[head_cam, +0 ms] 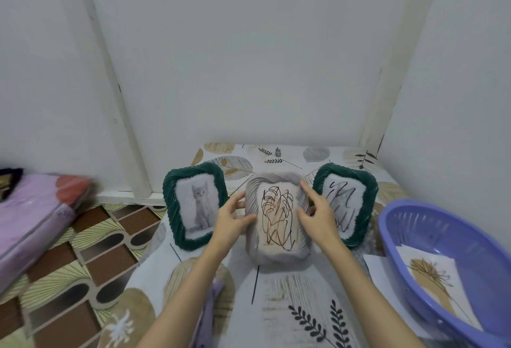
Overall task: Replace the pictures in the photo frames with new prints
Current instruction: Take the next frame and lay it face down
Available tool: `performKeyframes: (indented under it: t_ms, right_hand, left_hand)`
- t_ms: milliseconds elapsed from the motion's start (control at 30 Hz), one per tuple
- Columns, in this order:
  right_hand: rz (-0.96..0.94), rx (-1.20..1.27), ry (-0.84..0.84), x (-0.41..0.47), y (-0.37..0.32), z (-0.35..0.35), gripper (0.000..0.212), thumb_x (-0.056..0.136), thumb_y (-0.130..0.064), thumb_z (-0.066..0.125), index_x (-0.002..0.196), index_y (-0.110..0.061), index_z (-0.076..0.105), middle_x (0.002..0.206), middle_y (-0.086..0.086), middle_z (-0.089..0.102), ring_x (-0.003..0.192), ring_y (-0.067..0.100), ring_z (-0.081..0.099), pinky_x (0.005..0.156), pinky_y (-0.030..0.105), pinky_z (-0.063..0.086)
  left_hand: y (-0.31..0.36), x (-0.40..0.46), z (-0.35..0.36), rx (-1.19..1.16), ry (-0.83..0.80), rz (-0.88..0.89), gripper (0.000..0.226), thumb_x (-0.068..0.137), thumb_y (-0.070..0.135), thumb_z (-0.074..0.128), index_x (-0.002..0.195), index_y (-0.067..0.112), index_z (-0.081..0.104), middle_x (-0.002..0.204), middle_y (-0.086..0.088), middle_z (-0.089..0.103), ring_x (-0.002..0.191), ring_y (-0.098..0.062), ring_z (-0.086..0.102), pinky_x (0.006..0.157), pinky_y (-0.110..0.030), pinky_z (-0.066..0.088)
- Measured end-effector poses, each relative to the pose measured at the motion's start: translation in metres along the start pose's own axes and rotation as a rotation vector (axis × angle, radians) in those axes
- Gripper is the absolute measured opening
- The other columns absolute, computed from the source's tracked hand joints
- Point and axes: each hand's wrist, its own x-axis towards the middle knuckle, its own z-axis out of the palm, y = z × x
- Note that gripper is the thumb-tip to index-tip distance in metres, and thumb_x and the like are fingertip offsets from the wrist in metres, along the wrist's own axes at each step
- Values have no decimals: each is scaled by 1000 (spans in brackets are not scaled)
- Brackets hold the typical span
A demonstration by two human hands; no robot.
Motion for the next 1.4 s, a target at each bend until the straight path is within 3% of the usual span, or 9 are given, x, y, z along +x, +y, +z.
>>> performKeyframes:
  t_ms: [100,267,367,500,667,867,1100,1267,1400]
  right_hand:
    - [-58,-121,35,-19,-7,-9,53,92,-26,52,141,-33,32,106,1,45,84,10,43,77,22,36]
    - [-259,-117,32,-50,-44,-21,47,91,-51,40,137,-45,30,77,-5,50,67,7,48,61,22,43]
    - [-221,-210,5,-58,-50,-31,49,86,-61,42,133,-46,35,102,-4,59,90,12,58,80,33,51]
    - [-164,-155,54,-68,-44,-49,47,83,-36,61,125,-27,43,83,-2,59,67,5,55,62,19,45]
    - [-87,91,31,-77,-30,-75,45,87,1,47,125,-24,51,65,3,49,36,5,30,39,12,28]
    - [-29,268,-155,-89,-13,-97,46,89,7,45,120,-25,57,46,-14,28,48,9,21,44,13,27]
    - [158,233,-278,-99,31,-75,43,89,4,46,113,-28,61,53,-2,34,48,8,30,45,16,31]
    - [142,179,-220,-95,47,-56,27,89,-4,55,112,-17,61,44,-18,49,42,-1,40,42,8,33]
    - [127,108,-145,-85,60,-44,26,86,-10,63,111,-15,62,60,-6,48,57,5,40,52,7,36]
  left_hand:
    - [4,-24,3,17,8,76,48,81,-7,61,115,24,52,101,-3,56,69,-4,68,66,-27,59]
    - [12,-60,23,101,-23,225,48,79,-6,64,103,35,54,98,-2,59,79,-17,67,73,-32,59]
    - [14,-75,33,144,-108,256,40,76,-1,69,107,21,58,98,-2,61,77,-13,65,76,-28,58]
    - [24,-89,34,22,-24,283,24,82,3,64,102,16,61,83,-2,61,72,-15,67,65,-30,58]
    - [34,-86,29,-17,151,327,15,89,8,57,102,13,62,83,0,60,77,-12,61,63,-19,53]
    - [24,-87,35,37,-18,118,49,88,21,60,134,24,44,122,0,50,108,-18,55,87,-26,47]
    - [-26,-96,38,232,-63,47,55,79,3,68,129,18,51,119,-4,56,101,-15,56,71,-10,48]
    - [-46,-84,41,338,6,31,40,82,5,65,121,11,60,121,-9,62,97,-9,53,64,-11,44]
    - [-49,-73,44,427,23,35,36,83,10,66,118,8,61,116,-9,64,94,-21,59,61,-4,42]
